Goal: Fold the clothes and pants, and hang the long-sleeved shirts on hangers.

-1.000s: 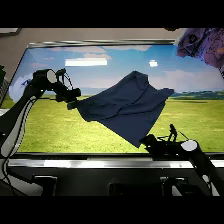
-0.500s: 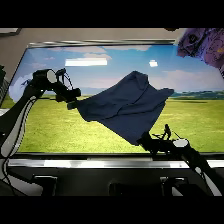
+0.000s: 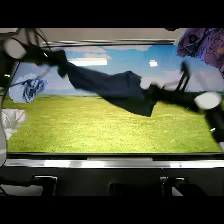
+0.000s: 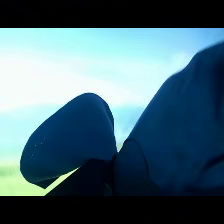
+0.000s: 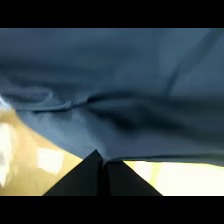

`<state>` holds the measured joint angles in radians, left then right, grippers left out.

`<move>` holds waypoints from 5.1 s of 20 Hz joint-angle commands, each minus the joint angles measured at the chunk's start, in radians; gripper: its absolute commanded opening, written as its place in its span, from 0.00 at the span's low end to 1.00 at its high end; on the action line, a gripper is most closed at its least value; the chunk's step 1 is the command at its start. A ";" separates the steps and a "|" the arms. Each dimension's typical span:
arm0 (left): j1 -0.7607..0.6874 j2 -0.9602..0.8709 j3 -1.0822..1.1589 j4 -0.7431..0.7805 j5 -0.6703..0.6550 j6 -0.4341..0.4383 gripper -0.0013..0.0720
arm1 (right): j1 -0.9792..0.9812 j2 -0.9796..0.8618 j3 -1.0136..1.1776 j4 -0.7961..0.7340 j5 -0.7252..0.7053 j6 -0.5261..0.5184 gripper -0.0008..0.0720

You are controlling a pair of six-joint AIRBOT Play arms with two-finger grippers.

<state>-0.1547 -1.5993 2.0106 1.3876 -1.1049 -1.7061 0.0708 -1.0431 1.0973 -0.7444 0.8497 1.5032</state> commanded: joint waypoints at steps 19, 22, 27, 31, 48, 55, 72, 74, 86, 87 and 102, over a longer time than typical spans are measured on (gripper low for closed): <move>0.047 0.575 -0.016 0.004 0.045 -0.015 0.04 | 0.001 0.032 0.944 -0.612 0.407 0.443 0.05; 0.040 0.351 -0.016 0.004 -0.060 -0.015 0.04 | 0.002 -0.165 0.826 -0.667 0.424 0.431 0.05; -0.018 -0.079 -0.016 0.004 -0.066 -0.016 0.04 | 0.002 -0.580 0.813 -0.677 0.394 0.394 0.05; -0.066 -0.331 -0.016 0.000 -0.044 -0.026 0.04 | 0.002 -0.824 0.813 -0.630 0.341 0.398 0.05; 0.127 -0.263 0.029 -0.132 -0.383 0.163 0.72 | -0.042 -0.709 0.812 -0.573 0.648 -0.041 0.68; 0.385 0.069 -0.491 -0.332 -0.404 0.173 0.72 | -0.341 -0.335 0.163 -0.346 0.640 -0.139 0.80; 0.436 0.145 -0.764 -0.412 -0.368 0.181 0.72 | -0.477 -0.303 -0.439 -0.105 0.392 -0.338 0.80; 0.436 0.145 -0.764 -0.412 -0.368 0.180 0.72 | -0.477 -0.335 -0.439 -0.105 0.391 -0.338 0.80; 0.432 0.143 -0.768 -0.393 -0.351 0.236 0.75 | -0.343 -0.385 -0.506 -0.044 0.344 -0.393 0.05; 0.434 0.153 -0.786 -0.393 -0.326 0.256 0.76 | -0.340 -0.378 -0.506 -0.036 0.332 -0.392 0.05; 0.203 0.168 -1.287 -0.803 0.156 0.652 0.98 | -0.341 -0.110 -0.497 -0.023 0.413 -0.327 0.05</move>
<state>0.1112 -1.4143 0.7471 0.6201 -1.0370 -1.0885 -0.2714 -1.1854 0.5995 -0.7719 1.2438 1.1660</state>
